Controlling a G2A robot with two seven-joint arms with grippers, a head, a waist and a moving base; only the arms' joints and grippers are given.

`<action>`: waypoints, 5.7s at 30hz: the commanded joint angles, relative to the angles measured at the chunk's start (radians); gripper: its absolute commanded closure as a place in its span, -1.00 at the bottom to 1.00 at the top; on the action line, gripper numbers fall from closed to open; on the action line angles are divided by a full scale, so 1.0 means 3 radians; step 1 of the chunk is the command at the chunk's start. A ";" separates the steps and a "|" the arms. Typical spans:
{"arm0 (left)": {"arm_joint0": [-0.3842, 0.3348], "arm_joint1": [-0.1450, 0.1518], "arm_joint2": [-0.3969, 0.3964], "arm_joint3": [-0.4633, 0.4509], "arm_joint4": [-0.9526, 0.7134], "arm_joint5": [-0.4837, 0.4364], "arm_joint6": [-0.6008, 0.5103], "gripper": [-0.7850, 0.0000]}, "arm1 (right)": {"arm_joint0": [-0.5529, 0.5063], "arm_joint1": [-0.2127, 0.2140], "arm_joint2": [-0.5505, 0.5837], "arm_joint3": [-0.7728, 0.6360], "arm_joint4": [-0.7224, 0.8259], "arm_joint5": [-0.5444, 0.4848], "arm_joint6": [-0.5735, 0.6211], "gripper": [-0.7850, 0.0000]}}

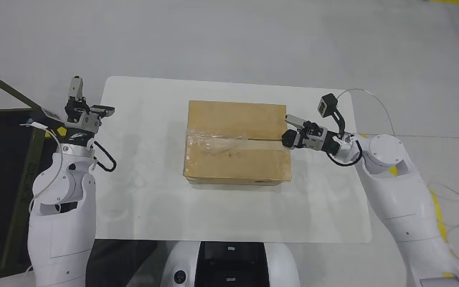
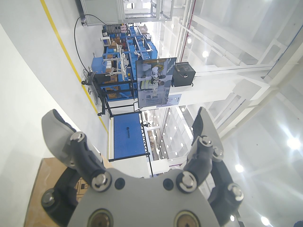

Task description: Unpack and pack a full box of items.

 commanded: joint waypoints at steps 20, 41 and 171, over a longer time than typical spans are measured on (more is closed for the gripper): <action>0.0000 0.0000 0.0000 0.0000 0.0000 0.0000 0.0000 -1.00 | -0.0106 -0.0033 -0.0224 -0.0761 -0.0356 0.0128 -0.0446 -1.00; 0.0000 0.0000 0.0000 0.0000 0.0000 0.0000 0.0000 -1.00 | 0.0082 -0.0178 -0.0693 -0.1007 -0.0406 -0.0017 -0.0832 -1.00; 0.0000 0.0000 0.0000 0.0000 0.0000 0.0000 0.0000 -1.00 | -0.0677 -0.0144 0.0672 -0.0898 -0.0761 -0.0274 -0.1222 -1.00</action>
